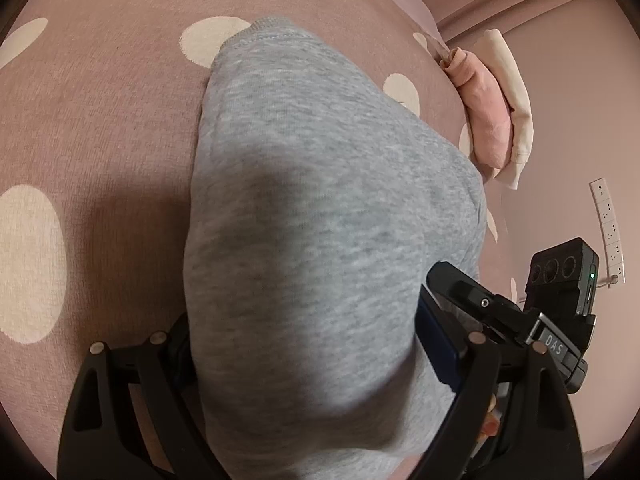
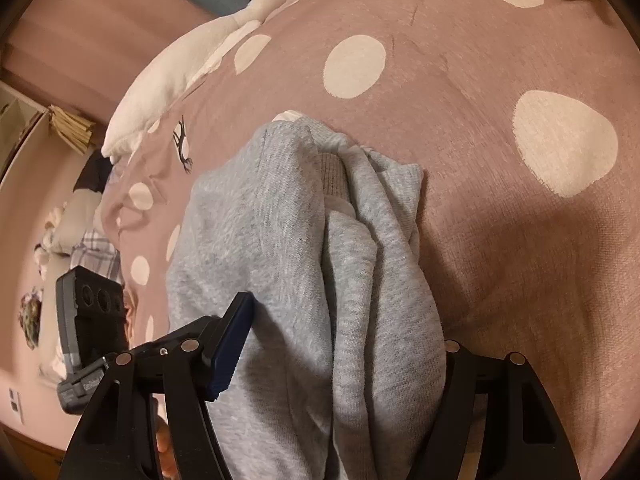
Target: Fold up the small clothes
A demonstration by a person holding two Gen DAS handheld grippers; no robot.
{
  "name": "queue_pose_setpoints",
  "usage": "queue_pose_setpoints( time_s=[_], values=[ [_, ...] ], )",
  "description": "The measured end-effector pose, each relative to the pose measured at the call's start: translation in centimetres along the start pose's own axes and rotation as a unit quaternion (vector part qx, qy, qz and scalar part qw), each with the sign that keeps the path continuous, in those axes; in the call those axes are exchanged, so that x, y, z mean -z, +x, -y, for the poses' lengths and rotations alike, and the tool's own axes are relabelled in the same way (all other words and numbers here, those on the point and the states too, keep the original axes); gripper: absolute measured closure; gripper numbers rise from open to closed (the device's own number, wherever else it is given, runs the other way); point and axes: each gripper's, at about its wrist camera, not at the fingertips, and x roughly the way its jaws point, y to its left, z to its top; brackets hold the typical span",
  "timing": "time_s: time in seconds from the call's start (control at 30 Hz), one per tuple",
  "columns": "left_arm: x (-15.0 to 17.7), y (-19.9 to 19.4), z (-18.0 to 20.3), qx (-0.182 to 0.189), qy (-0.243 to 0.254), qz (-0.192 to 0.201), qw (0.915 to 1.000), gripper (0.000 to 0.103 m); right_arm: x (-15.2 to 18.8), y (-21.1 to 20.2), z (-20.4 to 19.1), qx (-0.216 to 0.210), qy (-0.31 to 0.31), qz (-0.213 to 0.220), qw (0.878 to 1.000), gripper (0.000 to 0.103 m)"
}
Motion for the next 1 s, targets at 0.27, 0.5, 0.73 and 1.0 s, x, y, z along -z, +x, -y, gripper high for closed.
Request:
queue_pose_setpoints(
  time_s=[0.27, 0.5, 0.73, 1.0],
  values=[
    [-0.1, 0.2, 0.3, -0.011, 0.010, 0.000, 0.9999, 0.015, 0.2, 0.1, -0.9, 0.012, -0.020, 0.002, 1.000, 0.039],
    [-0.2, 0.2, 0.4, -0.017, 0.014, 0.002, 0.9998, 0.018, 0.0, 0.0, -1.1, 0.017, -0.028, 0.007, 0.999, 0.049],
    [-0.2, 0.0, 0.3, -0.019, 0.012, 0.005, 0.9997, 0.020, 0.2, -0.1, -1.4, 0.020, -0.032, 0.010, 0.999, 0.054],
    [0.1, -0.3, 0.2, -0.017, 0.009, 0.012, 0.9997, 0.021, 0.3, -0.3, -2.0, 0.029, -0.049, 0.016, 0.998, 0.061]
  ],
)
